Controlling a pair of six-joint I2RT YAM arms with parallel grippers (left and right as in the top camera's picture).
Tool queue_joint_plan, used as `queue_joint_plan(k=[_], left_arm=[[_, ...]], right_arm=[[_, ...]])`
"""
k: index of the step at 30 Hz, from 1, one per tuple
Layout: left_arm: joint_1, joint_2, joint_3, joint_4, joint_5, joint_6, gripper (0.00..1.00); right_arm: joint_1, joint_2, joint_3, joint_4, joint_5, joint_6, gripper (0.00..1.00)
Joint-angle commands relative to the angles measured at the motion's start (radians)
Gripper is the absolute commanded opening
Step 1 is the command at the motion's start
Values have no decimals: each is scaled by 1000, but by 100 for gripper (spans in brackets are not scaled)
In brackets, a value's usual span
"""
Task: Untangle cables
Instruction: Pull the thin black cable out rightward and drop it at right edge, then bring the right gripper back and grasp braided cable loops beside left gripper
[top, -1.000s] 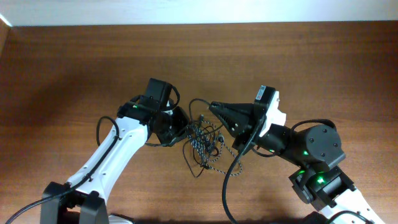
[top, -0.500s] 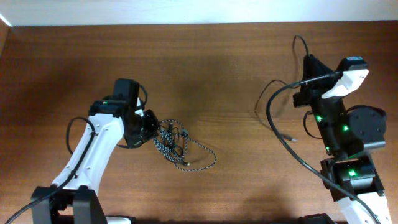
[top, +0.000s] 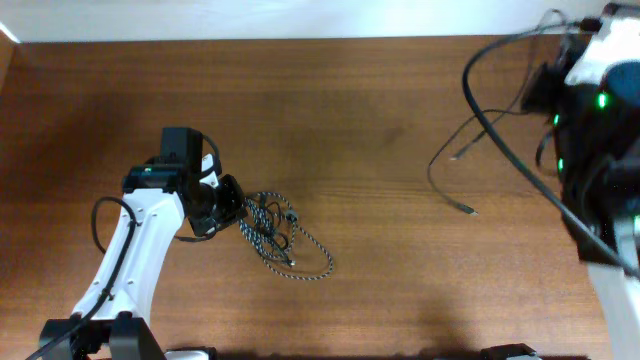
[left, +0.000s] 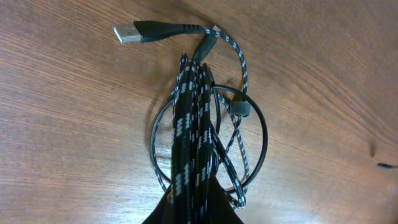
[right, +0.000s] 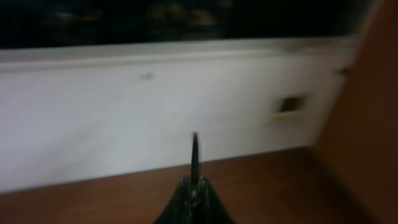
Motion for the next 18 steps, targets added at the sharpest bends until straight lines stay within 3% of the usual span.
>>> queue_joint_plan(k=[1,6,8,10,13,17,18], left_arm=[[3,-19,-2,-6,19,17,0],[3,-19,-2,-9,18,16,0],[3,-19,-2,-9,19,16,0],[3,-19,-2,-9,19,15,0],[3,-19,-2,-9,23,14,0],[3,-19,-2,-10,23,15,0],[3,-19,-2,-10,22,15,0]], right_arm=[[-89,122,117,2,264,-111,4],[-462,270,132,5,16,-108,4],[-544,341,132,-3,-6,-107,4],[-610,440,132,-47,-176,-51,4],[-634,518,132,-66,-215,-43,4],[-640,533,132,-87,-215,-43,48],[-640,533,132,-92,-216,-43,66]])
